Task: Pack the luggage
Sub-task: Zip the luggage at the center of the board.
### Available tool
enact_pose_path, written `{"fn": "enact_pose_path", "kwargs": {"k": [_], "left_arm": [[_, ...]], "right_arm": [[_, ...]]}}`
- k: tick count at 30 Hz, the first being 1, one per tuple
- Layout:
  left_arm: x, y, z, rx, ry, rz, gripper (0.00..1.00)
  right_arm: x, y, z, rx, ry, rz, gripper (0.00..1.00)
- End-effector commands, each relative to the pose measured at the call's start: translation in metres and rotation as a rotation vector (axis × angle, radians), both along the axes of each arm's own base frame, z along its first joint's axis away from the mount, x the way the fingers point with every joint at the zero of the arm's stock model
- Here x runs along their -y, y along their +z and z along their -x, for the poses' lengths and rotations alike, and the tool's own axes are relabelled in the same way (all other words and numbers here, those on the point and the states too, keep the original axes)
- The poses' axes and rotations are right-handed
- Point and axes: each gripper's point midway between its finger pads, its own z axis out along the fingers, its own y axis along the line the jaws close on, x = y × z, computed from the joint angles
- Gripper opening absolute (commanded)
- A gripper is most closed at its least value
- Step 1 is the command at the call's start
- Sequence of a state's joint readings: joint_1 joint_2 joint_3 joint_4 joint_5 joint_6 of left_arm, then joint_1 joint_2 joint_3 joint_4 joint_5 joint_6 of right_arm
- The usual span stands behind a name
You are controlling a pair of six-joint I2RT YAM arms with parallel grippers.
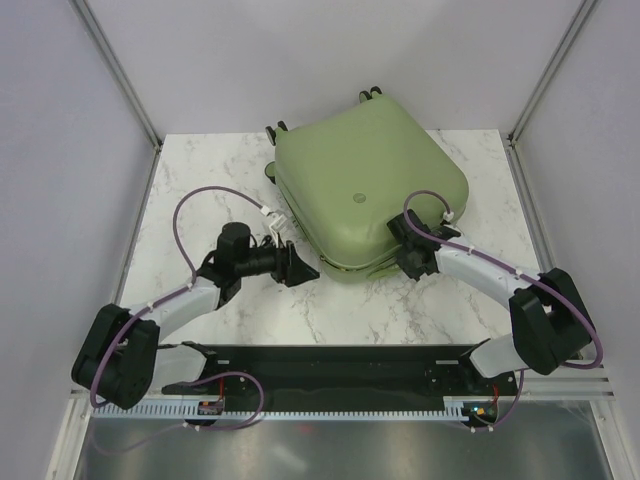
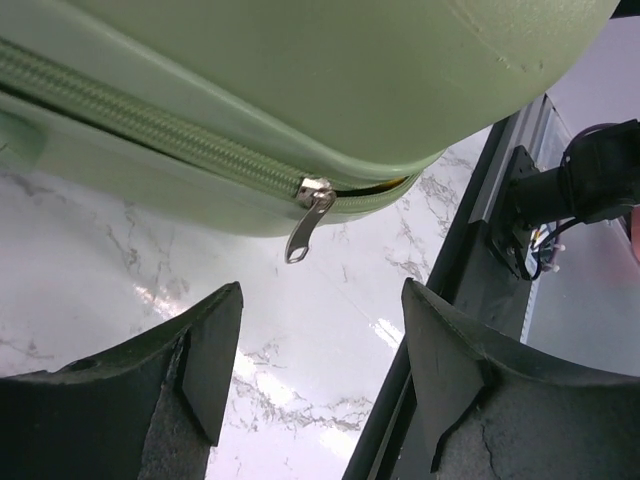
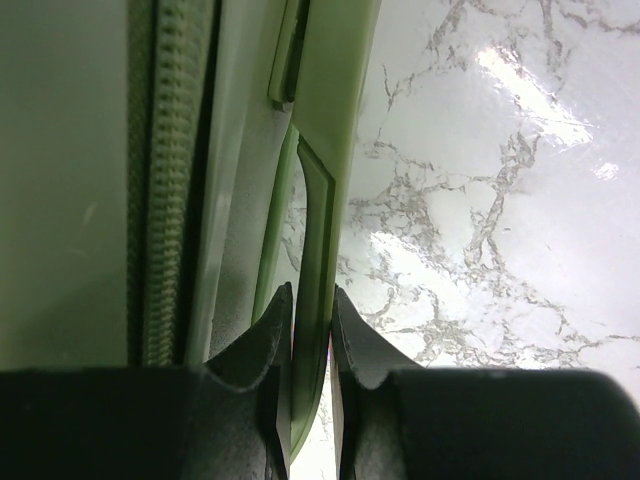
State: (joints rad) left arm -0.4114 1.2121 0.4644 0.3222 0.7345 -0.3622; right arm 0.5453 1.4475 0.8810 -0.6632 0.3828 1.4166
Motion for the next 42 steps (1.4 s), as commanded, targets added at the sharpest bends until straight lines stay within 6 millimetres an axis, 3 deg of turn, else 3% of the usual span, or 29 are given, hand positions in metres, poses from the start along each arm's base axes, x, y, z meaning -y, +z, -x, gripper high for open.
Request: {"fn": "enact_pose_path", "kwargs": {"k": [1, 4, 9, 23, 26, 27, 29, 31, 32, 33, 35, 36, 40, 42], "left_arm": [[0.018, 0.022, -0.013, 0.148, -0.055, 0.02, 0.71], [0.029, 0.015, -0.012, 0.141, -0.07, 0.006, 0.71], [0.031, 0.005, -0.019, 0.15, -0.031, -0.024, 0.71], [0.043, 0.003, -0.03, 0.167, -0.051, -0.024, 0.7], [0.047, 0.011, -0.028, 0.184, -0.068, -0.003, 0.6], [0.048, 0.012, -0.027, 0.184, -0.072, 0.0, 0.5], [0.049, 0.011, -0.026, 0.178, -0.08, 0.004, 0.4], [0.051, 0.009, -0.024, 0.161, -0.09, 0.003, 0.17], [0.05, 0.006, -0.024, 0.15, -0.09, -0.001, 0.17], [0.051, 0.006, -0.024, 0.146, -0.092, -0.002, 0.09], [0.053, 0.003, -0.023, 0.13, -0.095, -0.004, 0.03], [0.052, 0.003, -0.023, 0.127, -0.091, -0.004, 0.02], [0.045, 0.001, -0.029, 0.127, -0.024, -0.03, 0.02], [0.042, 0.0, -0.028, 0.126, -0.013, -0.042, 0.02]], "right_arm": [[-0.04, 0.009, -0.008, 0.05, 0.175, -0.098, 0.0], [-0.041, 0.009, -0.008, 0.049, 0.178, -0.1, 0.0], [-0.043, 0.01, -0.008, 0.055, 0.185, -0.109, 0.0], [-0.046, 0.008, -0.005, 0.051, 0.197, -0.118, 0.0], [-0.046, 0.008, -0.005, 0.049, 0.201, -0.116, 0.0], [-0.046, 0.007, -0.004, 0.046, 0.203, -0.116, 0.0], [-0.047, 0.006, -0.004, 0.045, 0.206, -0.117, 0.0], [-0.047, 0.006, -0.003, 0.044, 0.211, -0.108, 0.0], [-0.046, 0.006, -0.002, 0.042, 0.211, -0.107, 0.0], [-0.045, 0.006, -0.002, 0.042, 0.215, -0.099, 0.0], [-0.042, 0.005, 0.0, 0.034, 0.215, -0.086, 0.0], [-0.041, 0.004, 0.002, 0.027, 0.218, -0.081, 0.04], [-0.029, 0.008, 0.011, 0.011, 0.245, -0.026, 0.6], [-0.019, 0.015, 0.013, 0.017, 0.252, 0.02, 0.69]]}}
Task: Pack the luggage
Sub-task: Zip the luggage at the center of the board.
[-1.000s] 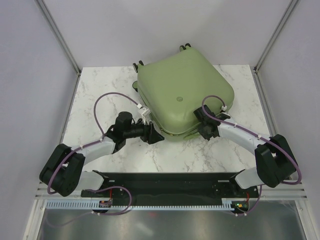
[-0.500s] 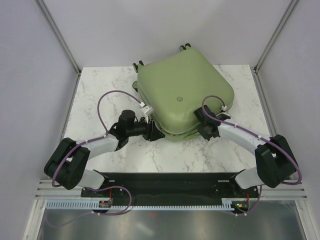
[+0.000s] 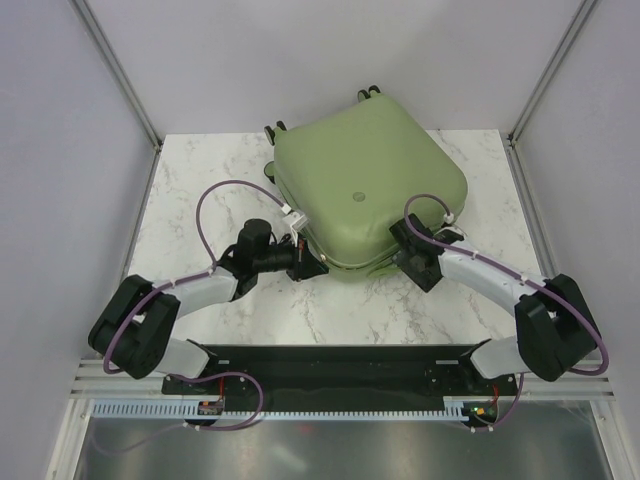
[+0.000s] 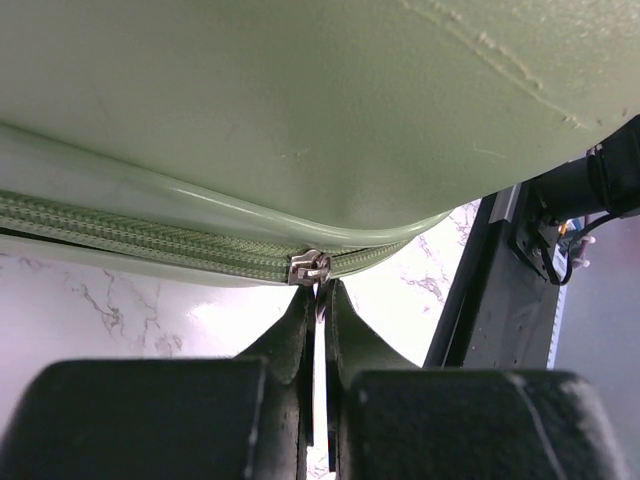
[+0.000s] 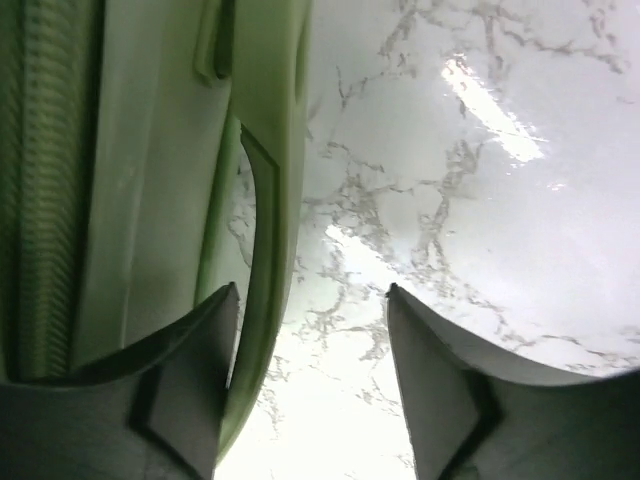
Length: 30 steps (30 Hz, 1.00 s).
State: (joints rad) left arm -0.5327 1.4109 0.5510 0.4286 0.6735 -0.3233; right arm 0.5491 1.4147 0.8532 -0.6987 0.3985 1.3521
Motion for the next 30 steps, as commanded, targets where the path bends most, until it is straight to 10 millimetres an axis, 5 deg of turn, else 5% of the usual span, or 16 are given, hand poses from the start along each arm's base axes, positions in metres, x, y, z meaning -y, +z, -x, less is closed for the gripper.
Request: {"fn": "enact_pose_path", "kwargs": {"k": [1, 7, 14, 21, 27, 30], "left_arm": [[0.0, 0.016, -0.019, 0.086, 0.073, -0.003, 0.02], [-0.011, 0.01, -0.024, 0.073, 0.14, -0.063, 0.02], [-0.026, 0.01, -0.029, 0.065, 0.214, -0.097, 0.02], [-0.04, 0.007, -0.032, 0.05, 0.268, -0.123, 0.02], [-0.038, 0.013, -0.026, 0.056, 0.235, -0.094, 0.02], [-0.037, 0.019, -0.021, 0.081, 0.201, -0.084, 0.02]], "right_arm": [[-0.023, 0.018, 0.005, 0.019, 0.215, -0.01, 0.76], [0.01, 0.044, 0.03, 0.0, 0.239, 0.097, 0.9], [0.05, 0.113, 0.037, 0.154, 0.189, 0.194, 0.91], [0.086, 0.244, -0.003, 0.435, 0.119, 0.267, 0.96], [0.126, 0.272, -0.071, 0.536, 0.067, 0.235, 0.97], [0.122, 0.256, -0.108, 0.553, 0.092, 0.108, 0.97]]}}
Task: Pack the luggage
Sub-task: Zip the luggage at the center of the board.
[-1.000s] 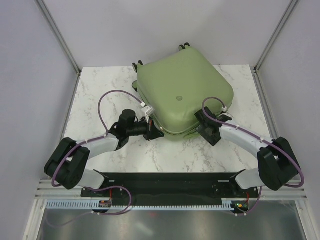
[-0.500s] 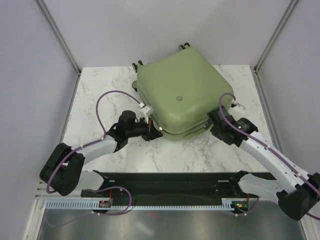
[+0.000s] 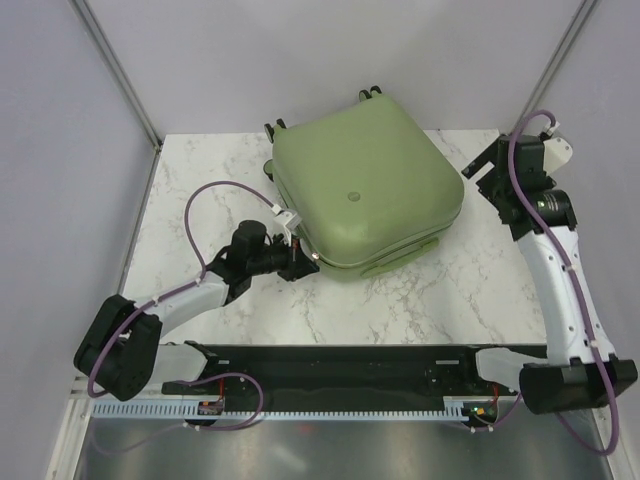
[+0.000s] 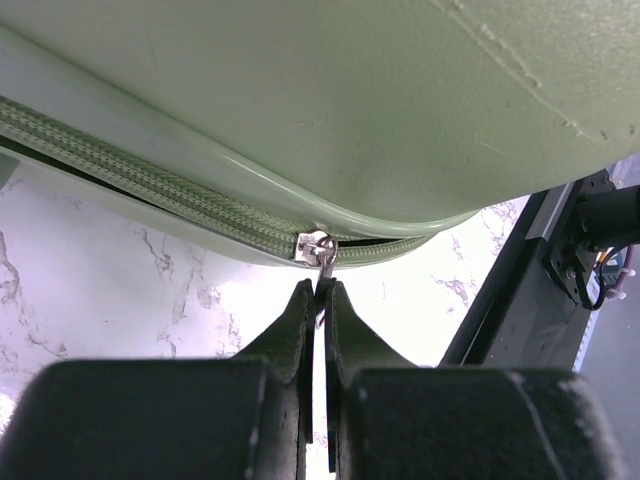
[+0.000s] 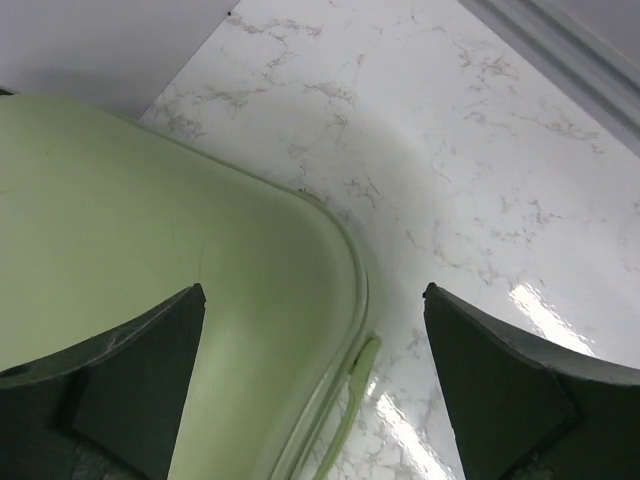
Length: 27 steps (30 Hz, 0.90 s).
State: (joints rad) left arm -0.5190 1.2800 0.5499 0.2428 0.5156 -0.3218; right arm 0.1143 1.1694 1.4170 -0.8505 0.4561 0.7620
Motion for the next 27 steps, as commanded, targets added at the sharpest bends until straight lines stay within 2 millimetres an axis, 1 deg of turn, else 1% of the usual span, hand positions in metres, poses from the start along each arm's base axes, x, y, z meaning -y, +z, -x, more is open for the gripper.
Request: {"fn": "enact_pose_path", "kwargs": {"k": [1, 2, 3, 4, 5, 6, 7, 9, 10, 12, 13, 14, 15, 16, 17, 19, 20, 22, 23, 26, 27], "left_arm": [[-0.01, 0.018, -0.011, 0.103, 0.024, -0.001, 0.02], [-0.01, 0.02, -0.01, 0.106, 0.019, 0.0, 0.02], [-0.009, 0.023, -0.007, 0.114, 0.004, 0.001, 0.02], [-0.01, 0.022, -0.004, 0.109, -0.005, -0.005, 0.02], [-0.01, 0.022, -0.002, 0.105, -0.011, -0.011, 0.02], [-0.011, 0.023, 0.0, 0.106, -0.019, -0.011, 0.02], [-0.011, 0.025, 0.005, 0.115, -0.029, -0.011, 0.02], [-0.011, 0.028, 0.008, 0.129, -0.038, -0.013, 0.02], [-0.011, 0.031, 0.011, 0.138, -0.044, -0.012, 0.02], [-0.009, 0.034, 0.016, 0.145, -0.055, -0.01, 0.02], [-0.009, 0.035, 0.017, 0.15, -0.056, -0.01, 0.02], [-0.006, 0.035, 0.021, 0.151, -0.069, -0.009, 0.02], [-0.005, 0.034, 0.023, 0.152, -0.073, -0.013, 0.02], [-0.003, 0.033, 0.026, 0.15, -0.081, -0.016, 0.02], [0.002, 0.032, 0.032, 0.152, -0.104, -0.018, 0.02], [0.007, 0.03, 0.038, 0.156, -0.134, -0.026, 0.02], [0.013, 0.028, 0.045, 0.155, -0.162, -0.031, 0.02], [0.017, 0.024, 0.053, 0.165, -0.191, -0.065, 0.02], [0.023, 0.025, 0.062, 0.181, -0.225, -0.07, 0.02], [0.027, 0.033, 0.075, 0.223, -0.259, -0.073, 0.02], [0.026, 0.036, 0.079, 0.231, -0.268, -0.071, 0.02]], "right_arm": [[-0.006, -0.018, -0.054, 0.022, 0.123, -0.096, 0.96], [-0.001, -0.028, -0.061, 0.016, 0.109, -0.115, 0.96], [0.007, -0.029, -0.072, 0.041, 0.102, -0.133, 0.96], [0.012, -0.042, -0.082, 0.021, 0.095, -0.149, 0.96], [0.015, -0.047, -0.09, 0.023, 0.088, -0.172, 0.96], [0.02, -0.048, -0.098, 0.039, 0.087, -0.182, 0.96], [0.026, -0.063, -0.109, 0.014, 0.083, -0.205, 0.96], [0.033, -0.066, -0.124, 0.023, 0.085, -0.202, 0.96], [0.035, -0.081, -0.132, -0.009, 0.083, -0.207, 0.96], [0.034, -0.096, -0.142, -0.03, 0.095, -0.226, 0.96], [0.029, -0.115, -0.147, -0.064, 0.118, -0.25, 0.95], [0.021, -0.126, -0.148, -0.085, 0.149, -0.282, 0.94], [0.019, -0.14, -0.15, -0.107, 0.153, -0.3, 0.93], [0.016, -0.147, -0.15, -0.117, 0.151, -0.321, 0.92], [0.012, -0.161, -0.144, -0.147, 0.154, -0.34, 0.91], [0.009, -0.171, -0.141, -0.15, 0.149, -0.357, 0.91], [0.007, -0.184, -0.134, -0.176, 0.142, -0.365, 0.91], [0.005, -0.19, -0.13, -0.186, 0.133, -0.365, 0.91], [0.003, -0.198, -0.125, -0.205, 0.123, -0.367, 0.91], [0.005, -0.209, -0.115, -0.238, 0.088, -0.351, 0.91], [0.002, -0.212, -0.113, -0.249, 0.089, -0.347, 0.91]]}}
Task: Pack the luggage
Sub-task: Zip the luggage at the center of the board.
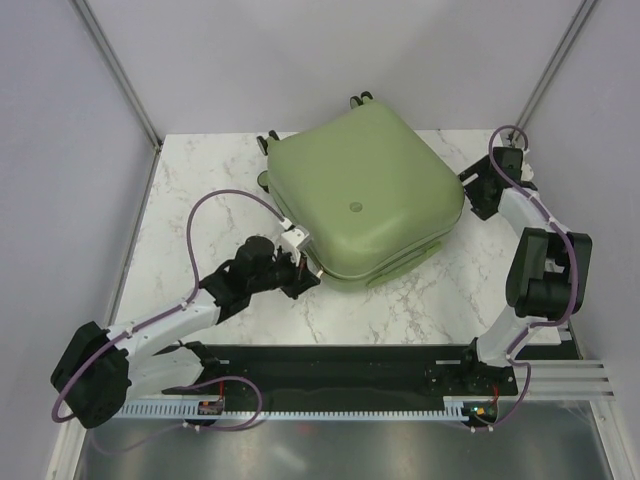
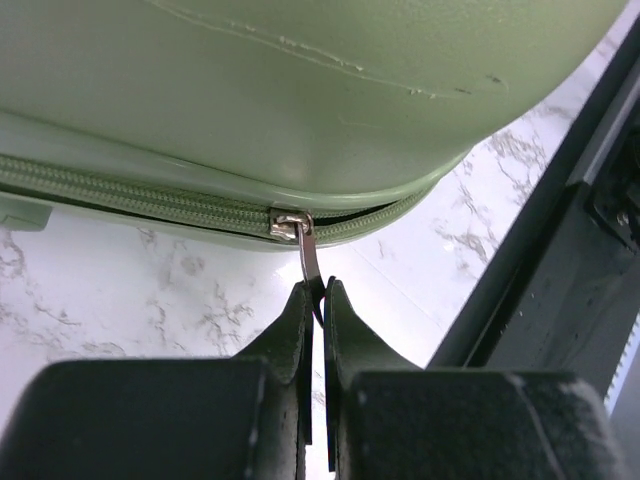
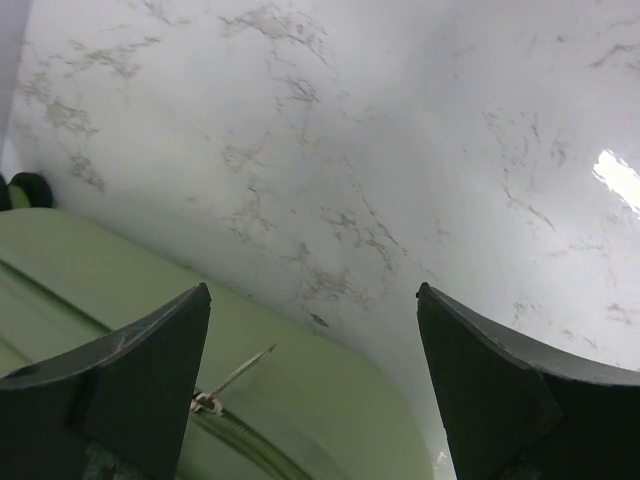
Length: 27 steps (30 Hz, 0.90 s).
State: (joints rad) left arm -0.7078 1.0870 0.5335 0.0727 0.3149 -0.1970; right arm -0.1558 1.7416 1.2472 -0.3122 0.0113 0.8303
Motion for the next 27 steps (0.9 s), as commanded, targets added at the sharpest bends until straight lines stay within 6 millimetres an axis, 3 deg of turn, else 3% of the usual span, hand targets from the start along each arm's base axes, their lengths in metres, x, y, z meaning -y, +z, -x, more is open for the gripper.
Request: {"fn": "enact_pose_path", "kwargs": {"k": [1, 6, 9, 13, 16, 18, 23, 24, 26, 27], "left_arm": [[0.021, 0.026, 0.042, 0.059, -0.223, 0.041, 0.02], [0.027, 0.039, 0.062, 0.059, -0.305, 0.059, 0.02], [0.03, 0.04, 0.064, 0.033, -0.303, 0.068, 0.02], [0.022, 0.018, 0.048, -0.021, -0.202, 0.017, 0.02], [0.014, 0.017, 0.033, -0.054, -0.124, 0.047, 0.02], [0.006, 0.027, 0.014, -0.03, -0.055, 0.094, 0.02], [-0.016, 0.038, -0.018, -0.007, 0.03, 0.156, 0.02], [-0.017, 0.04, -0.02, 0.002, 0.024, 0.163, 0.02], [-0.013, 0.045, -0.019, 0.013, -0.015, 0.175, 0.02], [-0.011, 0.047, -0.016, 0.012, -0.039, 0.182, 0.02]], "right_arm": [[-0.024, -0.013, 0.022, -0.073, 0.056, 0.01, 0.9], [-0.024, -0.02, 0.033, -0.106, 0.015, 0.038, 0.9], [-0.027, -0.019, 0.038, -0.103, 0.0, 0.038, 0.91], [-0.019, -0.014, 0.049, -0.1, -0.032, 0.041, 0.91], [-0.01, -0.014, 0.062, -0.114, -0.03, 0.031, 0.91], [-0.007, -0.017, 0.074, -0.143, 0.006, 0.054, 0.91], [-0.029, -0.032, 0.096, -0.182, 0.118, 0.025, 0.91], [-0.04, -0.031, 0.1, -0.18, 0.152, 0.007, 0.89], [-0.043, -0.038, 0.117, -0.214, 0.152, 0.01, 0.89], [-0.044, -0.032, 0.126, -0.209, 0.128, 0.0, 0.9]]}}
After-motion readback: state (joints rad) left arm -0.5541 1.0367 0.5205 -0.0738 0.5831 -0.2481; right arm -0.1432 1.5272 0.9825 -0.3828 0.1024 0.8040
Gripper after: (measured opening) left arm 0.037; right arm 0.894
